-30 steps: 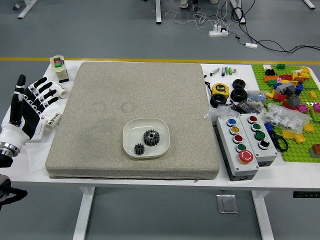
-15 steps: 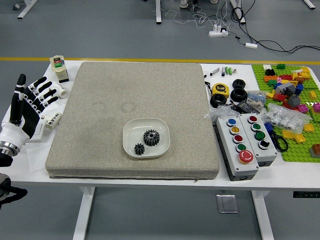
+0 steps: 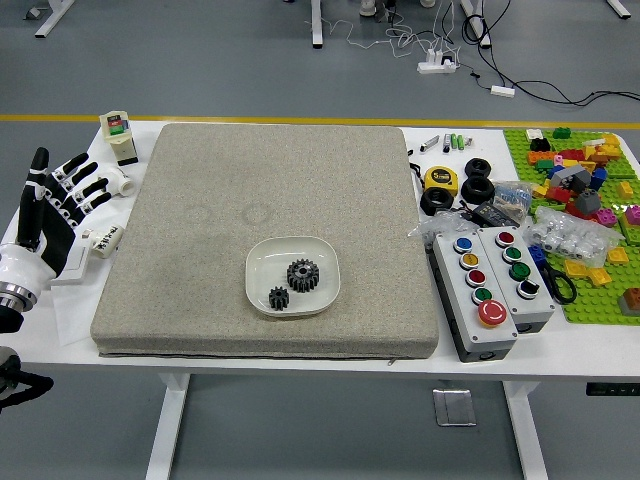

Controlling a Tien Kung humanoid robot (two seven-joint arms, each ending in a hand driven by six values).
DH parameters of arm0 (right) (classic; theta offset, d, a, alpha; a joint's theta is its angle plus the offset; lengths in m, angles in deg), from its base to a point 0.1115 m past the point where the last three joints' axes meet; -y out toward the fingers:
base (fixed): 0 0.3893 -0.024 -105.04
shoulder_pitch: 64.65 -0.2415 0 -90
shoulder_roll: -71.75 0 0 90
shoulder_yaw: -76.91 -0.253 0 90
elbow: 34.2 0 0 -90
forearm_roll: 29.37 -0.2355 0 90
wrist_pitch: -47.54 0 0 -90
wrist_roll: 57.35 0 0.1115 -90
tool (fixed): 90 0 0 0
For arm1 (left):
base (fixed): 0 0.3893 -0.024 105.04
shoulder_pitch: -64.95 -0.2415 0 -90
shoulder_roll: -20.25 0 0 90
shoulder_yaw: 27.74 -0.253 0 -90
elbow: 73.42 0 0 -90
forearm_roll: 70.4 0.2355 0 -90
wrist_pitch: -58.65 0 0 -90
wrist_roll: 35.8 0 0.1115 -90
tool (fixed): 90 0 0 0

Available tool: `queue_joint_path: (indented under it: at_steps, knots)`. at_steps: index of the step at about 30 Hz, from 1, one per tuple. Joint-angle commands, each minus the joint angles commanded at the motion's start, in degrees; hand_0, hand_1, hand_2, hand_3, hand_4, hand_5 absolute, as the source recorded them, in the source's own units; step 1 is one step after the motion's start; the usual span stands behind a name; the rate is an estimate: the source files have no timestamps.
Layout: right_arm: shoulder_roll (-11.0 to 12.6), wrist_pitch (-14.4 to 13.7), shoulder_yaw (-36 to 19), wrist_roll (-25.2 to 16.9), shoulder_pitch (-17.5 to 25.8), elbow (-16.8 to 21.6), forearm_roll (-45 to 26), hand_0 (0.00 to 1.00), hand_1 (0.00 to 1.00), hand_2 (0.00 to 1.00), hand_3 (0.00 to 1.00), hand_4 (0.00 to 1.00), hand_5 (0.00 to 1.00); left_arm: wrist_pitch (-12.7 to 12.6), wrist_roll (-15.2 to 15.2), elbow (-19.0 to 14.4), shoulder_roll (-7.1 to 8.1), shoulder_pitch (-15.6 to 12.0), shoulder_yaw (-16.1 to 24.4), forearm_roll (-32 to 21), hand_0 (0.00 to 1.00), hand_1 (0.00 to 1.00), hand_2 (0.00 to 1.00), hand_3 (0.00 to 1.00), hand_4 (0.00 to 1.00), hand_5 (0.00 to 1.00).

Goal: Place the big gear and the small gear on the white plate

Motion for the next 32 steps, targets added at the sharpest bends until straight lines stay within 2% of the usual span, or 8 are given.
queue_joint_path:
  at_steps: [32]
  knots:
    - [0.1,0.0,0.4,0.0,0.0,0.0,-0.1,0.763,0.805,0.837,0.788,0.945,0.798,-0.7,0.1,1.4,-0.16,-0.4,0.4,1.0,0.845,0.912,0.95,0.889,0.98,0.998]
